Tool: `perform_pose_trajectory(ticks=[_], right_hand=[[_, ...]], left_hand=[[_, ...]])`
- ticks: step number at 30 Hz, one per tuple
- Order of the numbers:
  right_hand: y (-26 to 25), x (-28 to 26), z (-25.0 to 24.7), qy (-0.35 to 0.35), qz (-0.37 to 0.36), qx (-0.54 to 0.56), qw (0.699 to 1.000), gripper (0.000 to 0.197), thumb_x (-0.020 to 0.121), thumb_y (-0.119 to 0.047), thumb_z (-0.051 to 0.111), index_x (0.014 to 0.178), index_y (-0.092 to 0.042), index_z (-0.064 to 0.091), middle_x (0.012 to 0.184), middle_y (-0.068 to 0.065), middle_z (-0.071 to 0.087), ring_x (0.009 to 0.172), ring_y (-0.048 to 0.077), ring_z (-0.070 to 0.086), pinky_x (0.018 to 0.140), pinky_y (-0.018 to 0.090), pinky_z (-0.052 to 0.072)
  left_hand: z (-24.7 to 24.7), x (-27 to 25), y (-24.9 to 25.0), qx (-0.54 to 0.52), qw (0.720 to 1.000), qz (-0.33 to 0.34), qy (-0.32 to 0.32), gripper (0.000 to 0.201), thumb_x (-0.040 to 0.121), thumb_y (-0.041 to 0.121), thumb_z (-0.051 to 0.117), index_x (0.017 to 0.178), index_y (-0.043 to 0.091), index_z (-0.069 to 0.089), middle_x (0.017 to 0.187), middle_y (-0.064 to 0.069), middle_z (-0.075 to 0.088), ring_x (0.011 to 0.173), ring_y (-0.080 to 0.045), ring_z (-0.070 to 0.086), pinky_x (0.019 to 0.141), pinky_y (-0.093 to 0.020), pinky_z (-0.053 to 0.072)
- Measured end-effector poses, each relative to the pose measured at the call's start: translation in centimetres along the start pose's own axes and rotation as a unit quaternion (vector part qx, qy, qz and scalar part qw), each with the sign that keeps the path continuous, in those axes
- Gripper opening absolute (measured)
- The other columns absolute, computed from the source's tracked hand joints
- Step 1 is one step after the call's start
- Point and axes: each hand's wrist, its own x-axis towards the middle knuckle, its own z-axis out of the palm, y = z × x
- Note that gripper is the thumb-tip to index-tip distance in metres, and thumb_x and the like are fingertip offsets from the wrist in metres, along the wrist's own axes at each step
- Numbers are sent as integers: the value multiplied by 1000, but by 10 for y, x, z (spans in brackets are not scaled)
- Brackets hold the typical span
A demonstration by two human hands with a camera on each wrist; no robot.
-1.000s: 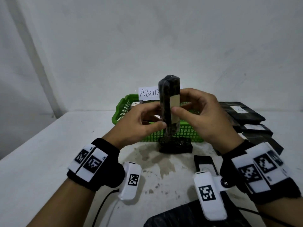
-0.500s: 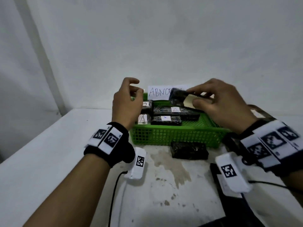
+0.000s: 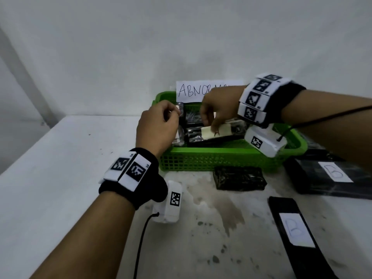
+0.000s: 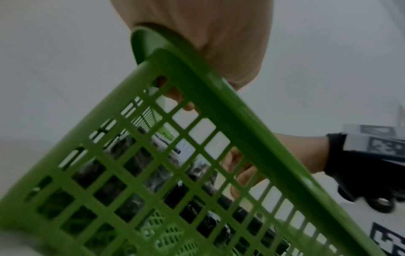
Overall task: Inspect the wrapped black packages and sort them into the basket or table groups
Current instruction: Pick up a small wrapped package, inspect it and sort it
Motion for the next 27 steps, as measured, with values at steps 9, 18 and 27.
perform_pose_trajectory(ticks=[9,18,27], right_hand=[[-12,44,6,-126,-37,-89,987,19,78,-21,85,74,-26,67,60,-12,65,48,-3,59,51,18,46],[8,36,22,-47,-38,-57,997,32,72,-47,86,64,-24,65,59,-10,65,63,12,63,62,27,48],[7,30,23,-84,-56,-39,994,29,74,-50,83,73,-22,75,66,-11,72,62,5,65,62,21,47]], left_hand=[[4,3,-2,65,997,-4,-34,15,91,24,55,85,21,68,65,5,61,70,-20,60,64,-32,46],[5,3,3,123,991,-6,-61,15,95,27,53,86,27,65,71,8,63,67,-10,59,60,-27,36],[4,-1,6,124,991,-5,-47,16,95,27,53,84,26,65,64,9,60,60,-8,58,57,-26,37]])
